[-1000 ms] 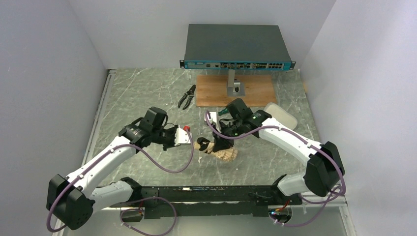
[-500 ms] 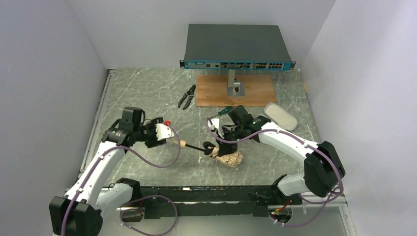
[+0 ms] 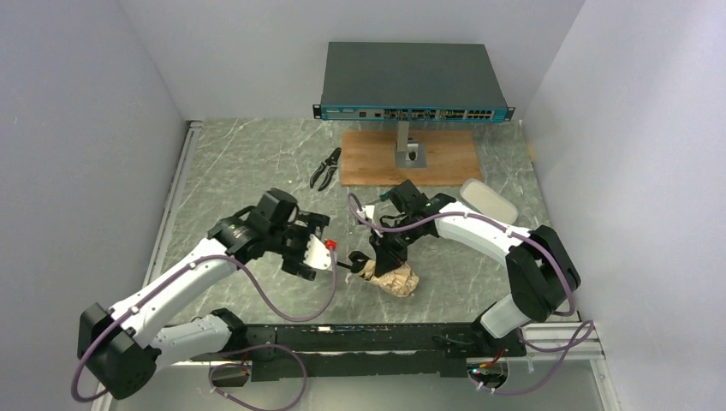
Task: Open the umbrella
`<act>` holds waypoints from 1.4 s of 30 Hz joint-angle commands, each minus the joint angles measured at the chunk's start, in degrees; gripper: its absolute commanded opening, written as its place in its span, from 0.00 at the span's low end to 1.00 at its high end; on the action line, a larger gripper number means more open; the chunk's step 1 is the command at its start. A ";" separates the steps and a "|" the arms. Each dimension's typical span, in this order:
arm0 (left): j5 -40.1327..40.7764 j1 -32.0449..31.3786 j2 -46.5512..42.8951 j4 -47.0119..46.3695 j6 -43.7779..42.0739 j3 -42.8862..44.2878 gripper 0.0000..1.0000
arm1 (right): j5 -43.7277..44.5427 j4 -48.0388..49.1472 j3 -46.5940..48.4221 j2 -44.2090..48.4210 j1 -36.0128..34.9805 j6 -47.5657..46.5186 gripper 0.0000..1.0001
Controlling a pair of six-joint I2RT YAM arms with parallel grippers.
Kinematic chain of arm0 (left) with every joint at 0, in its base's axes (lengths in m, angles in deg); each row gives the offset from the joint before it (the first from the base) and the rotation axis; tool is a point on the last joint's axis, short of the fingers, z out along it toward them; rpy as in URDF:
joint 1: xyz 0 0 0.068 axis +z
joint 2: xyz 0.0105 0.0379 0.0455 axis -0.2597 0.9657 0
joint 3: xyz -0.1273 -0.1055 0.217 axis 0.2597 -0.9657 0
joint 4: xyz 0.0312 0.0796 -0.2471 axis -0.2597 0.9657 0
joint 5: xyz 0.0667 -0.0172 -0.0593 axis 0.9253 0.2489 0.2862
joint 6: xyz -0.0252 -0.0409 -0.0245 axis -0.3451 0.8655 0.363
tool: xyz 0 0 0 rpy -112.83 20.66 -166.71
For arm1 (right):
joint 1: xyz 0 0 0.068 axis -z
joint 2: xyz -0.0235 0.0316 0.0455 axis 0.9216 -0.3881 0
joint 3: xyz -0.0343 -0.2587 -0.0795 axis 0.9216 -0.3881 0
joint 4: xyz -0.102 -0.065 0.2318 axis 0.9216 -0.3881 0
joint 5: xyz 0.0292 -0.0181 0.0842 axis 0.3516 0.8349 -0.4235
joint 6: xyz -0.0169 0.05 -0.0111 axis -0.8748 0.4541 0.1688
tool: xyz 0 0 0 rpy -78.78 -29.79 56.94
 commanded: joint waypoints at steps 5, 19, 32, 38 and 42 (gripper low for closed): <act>11.86 -5.66 4.93 -2.27 0.72 -1.42 0.83 | -6.86 -4.22 6.30 1.27 0.23 -0.33 0.00; 22.34 0.72 -2.46 -6.78 -5.19 -11.17 0.21 | 1.31 -8.26 -0.76 6.25 0.23 -7.07 0.00; 14.90 18.82 -5.44 -6.54 -17.12 -11.80 0.00 | 10.09 -10.46 -6.17 8.02 2.59 -12.41 0.00; 12.83 26.89 -4.05 -7.30 -21.90 -10.99 0.00 | 12.08 -13.29 -7.42 7.93 7.59 -17.24 0.00; 9.73 32.34 -3.55 -9.30 -25.45 -11.10 0.00 | 12.70 -15.96 -7.63 8.81 10.96 -20.84 0.00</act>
